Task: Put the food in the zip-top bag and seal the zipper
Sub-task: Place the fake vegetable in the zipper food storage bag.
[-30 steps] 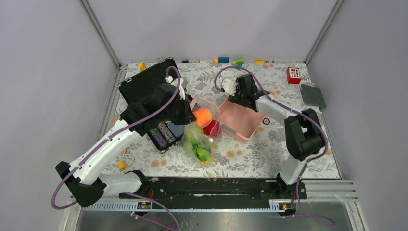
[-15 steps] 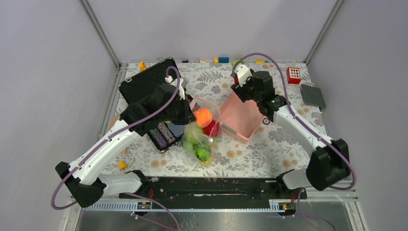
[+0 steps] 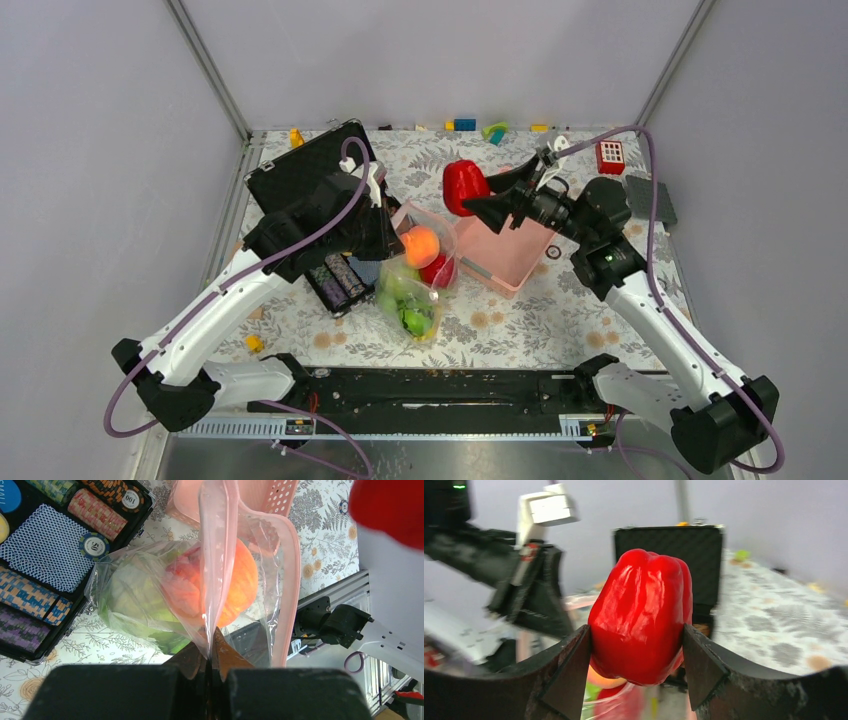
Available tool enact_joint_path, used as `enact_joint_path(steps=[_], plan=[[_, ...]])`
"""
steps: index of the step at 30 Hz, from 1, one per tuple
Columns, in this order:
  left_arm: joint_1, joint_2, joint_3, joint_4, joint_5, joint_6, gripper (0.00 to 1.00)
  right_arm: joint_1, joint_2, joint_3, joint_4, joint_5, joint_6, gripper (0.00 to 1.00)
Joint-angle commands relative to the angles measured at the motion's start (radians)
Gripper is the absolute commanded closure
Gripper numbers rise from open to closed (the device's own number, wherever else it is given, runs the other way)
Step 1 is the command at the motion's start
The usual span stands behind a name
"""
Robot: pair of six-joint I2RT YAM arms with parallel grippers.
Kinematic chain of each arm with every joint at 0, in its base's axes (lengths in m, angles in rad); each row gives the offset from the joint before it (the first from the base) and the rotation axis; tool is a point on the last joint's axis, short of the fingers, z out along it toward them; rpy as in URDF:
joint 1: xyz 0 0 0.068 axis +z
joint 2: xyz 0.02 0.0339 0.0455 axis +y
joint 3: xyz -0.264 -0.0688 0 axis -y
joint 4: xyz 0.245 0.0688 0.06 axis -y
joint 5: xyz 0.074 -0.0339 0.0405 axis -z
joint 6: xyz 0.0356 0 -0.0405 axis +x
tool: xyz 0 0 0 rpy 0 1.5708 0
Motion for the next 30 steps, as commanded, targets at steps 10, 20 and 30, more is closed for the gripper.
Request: enact_joint_path(steps=[10,20,30], plan=[[-0.002,0.009,0.069,0.051,-0.018,-0.022,1.00,0.204,-0.021,-0.071,0.129,-0.090,0.210,0.86],[-0.003,0.011,0.075,0.051,-0.018,-0.032,1.00,0.310,0.011,-0.081,-0.086,-0.023,0.146,0.89],[-0.002,0.005,0.073,0.051,-0.005,-0.035,1.00,0.380,0.143,0.093,-0.522,0.084,-0.022,0.91]])
